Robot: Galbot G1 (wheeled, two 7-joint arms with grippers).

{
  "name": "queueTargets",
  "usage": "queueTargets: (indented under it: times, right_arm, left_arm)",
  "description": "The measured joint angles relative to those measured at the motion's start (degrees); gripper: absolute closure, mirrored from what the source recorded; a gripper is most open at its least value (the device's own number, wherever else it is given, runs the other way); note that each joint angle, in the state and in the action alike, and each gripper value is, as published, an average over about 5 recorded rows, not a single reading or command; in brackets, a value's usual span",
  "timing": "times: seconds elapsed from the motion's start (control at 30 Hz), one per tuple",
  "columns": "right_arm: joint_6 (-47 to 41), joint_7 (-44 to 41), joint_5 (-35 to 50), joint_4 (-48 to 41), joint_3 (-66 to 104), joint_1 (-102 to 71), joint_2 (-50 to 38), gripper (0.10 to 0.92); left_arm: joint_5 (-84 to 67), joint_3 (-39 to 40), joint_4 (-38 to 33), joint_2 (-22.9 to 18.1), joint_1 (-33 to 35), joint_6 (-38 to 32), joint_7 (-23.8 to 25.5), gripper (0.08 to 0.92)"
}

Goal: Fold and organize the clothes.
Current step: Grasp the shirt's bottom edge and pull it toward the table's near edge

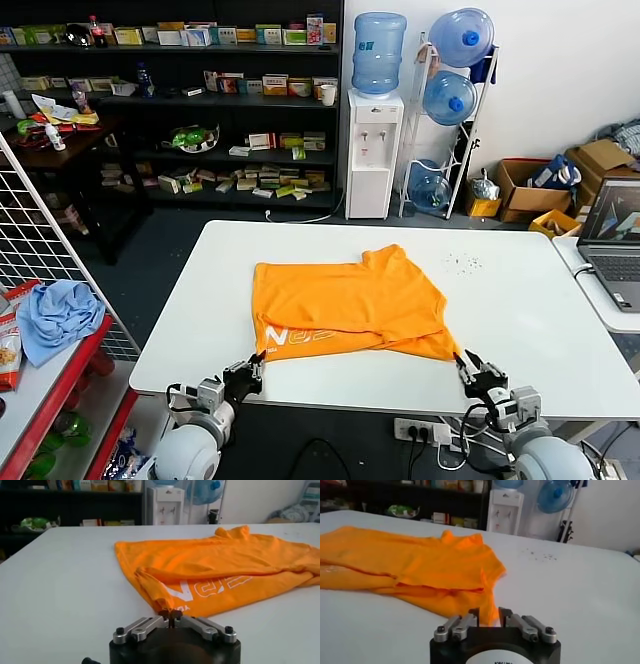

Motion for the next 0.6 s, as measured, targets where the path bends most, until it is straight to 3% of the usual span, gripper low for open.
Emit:
queueTargets:
  times: [0.1, 0.2, 0.6]
  right_arm:
    - [0.5, 0.1, 0.7, -1.0, -0.3, 0.8, 0.6, 0.449]
    - [0.9, 0.4, 1.2, -2.3, -0.6, 1.6, 1.2, 0.472]
    - [1.8, 0.5, 2.5, -6.7, -1.2, 3.9, 2.9, 0.817]
  left_arm:
    - [0.1, 0.1, 0.0, -0.1, 0.1, 0.0, 0.0, 0.893]
    - [0.1, 0.1, 0.0, -0.2, 0.1, 0.0, 0.0, 0.893]
    - [0.3, 0.1, 0.0, -0.2, 0.7, -0.2, 0.1, 0.893]
